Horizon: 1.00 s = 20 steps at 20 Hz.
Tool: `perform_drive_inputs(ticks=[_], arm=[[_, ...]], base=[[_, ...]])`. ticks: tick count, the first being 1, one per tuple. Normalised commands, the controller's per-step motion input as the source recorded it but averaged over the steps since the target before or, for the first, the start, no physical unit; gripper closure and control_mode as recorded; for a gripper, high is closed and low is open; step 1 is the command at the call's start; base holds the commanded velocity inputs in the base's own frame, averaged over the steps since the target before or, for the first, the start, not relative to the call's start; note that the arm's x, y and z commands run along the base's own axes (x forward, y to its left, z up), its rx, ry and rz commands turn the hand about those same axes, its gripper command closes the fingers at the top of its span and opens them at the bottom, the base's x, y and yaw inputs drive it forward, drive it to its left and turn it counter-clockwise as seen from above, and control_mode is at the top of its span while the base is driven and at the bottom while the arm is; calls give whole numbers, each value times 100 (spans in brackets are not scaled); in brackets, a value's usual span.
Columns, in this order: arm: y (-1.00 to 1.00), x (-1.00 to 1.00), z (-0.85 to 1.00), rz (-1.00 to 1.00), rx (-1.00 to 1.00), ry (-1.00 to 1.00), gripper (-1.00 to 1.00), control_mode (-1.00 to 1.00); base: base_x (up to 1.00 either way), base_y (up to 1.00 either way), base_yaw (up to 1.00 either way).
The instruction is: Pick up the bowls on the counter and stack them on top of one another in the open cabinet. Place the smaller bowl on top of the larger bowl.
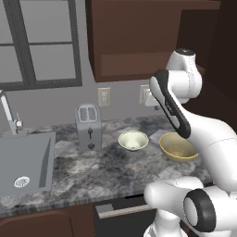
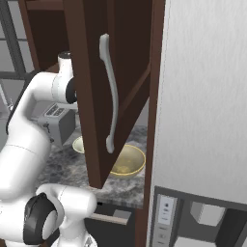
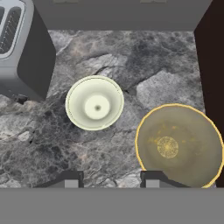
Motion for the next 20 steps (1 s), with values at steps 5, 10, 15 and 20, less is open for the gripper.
perform_drive_inputs(ticks=[5,10,15,20], arm=[[0,0,-1,0,-1,0,-100,-100],[0,0,0,0,0,0,-100,-100],[6,-21,0,-1,0,-2,-100,-100],[31,-42,0,-7,2,-6,-100,-100]], base=[[0,0,0],[0,0,0],[0,0,0],[0,0,0]])
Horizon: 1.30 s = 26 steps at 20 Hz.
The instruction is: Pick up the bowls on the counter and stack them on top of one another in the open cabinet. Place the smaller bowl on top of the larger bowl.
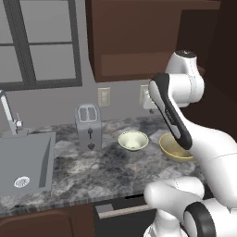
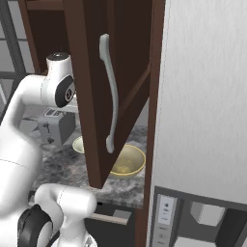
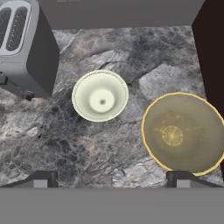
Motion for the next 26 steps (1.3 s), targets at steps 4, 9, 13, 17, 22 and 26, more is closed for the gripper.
perform_drive_inputs(ticks=[4,9,13,17,22,26], arm=[[38,-38,0,-5,0,-2,-100,-100],[8,-19,-4,2,0,0,-100,-100],[10,-1,-31,8,-3,0,-100,-100],[11,6,-38,14,-7,3,-100,-100],[23,24,-40,17,-8,1,-100,-100],[32,31,-43,16,-7,0,-100,-100]], base=[[0,0,0],[0,0,0],[0,0,0],[0,0,0],[0,0,0],[0,0,0]])
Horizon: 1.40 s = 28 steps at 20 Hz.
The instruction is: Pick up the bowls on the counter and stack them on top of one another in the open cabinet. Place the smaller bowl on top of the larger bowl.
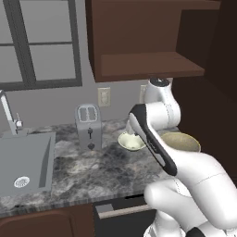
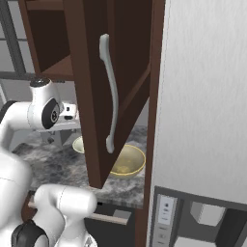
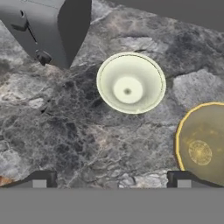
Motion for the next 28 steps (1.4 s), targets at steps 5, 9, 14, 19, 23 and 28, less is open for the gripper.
perform_drive_inputs(ticks=[5,9,14,19,23,28], arm=[[32,40,-46,14,-6,0,-100,-100],[15,48,-53,14,-5,2,-100,-100],[1,70,-48,13,-1,3,-100,-100],[0,72,-39,11,0,3,-100,-100],[0,27,-19,6,-2,1,-100,-100],[0,0,0,0,0,0,-100,-100]], base=[[0,0,0],[0,0,0],[0,0,0],[0,0,0],[0,0,0],[0,0,0]])
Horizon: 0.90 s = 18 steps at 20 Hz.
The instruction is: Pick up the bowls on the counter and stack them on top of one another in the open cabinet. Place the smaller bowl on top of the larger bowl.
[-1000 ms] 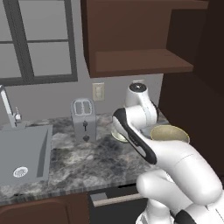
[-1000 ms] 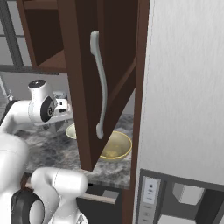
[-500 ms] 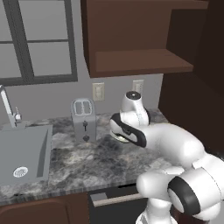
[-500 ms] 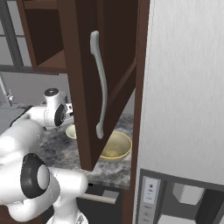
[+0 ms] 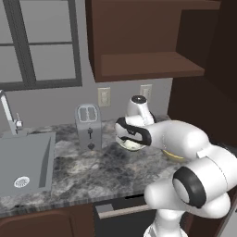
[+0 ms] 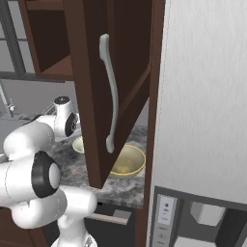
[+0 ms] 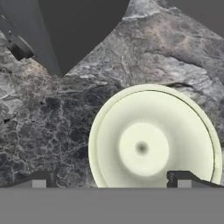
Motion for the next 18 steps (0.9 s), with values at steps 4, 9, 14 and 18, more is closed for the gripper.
perform_drive_inputs(ticks=[4,9,14,18], arm=[[0,0,-24,0,-3,0,-100,-100],[0,0,-40,0,-4,0,-100,-100],[1,1,-37,0,-4,0,-100,-100],[0,18,-27,0,-1,3,-100,-100]], base=[[0,0,0],[0,0,0],[0,0,0],[0,0,0]])
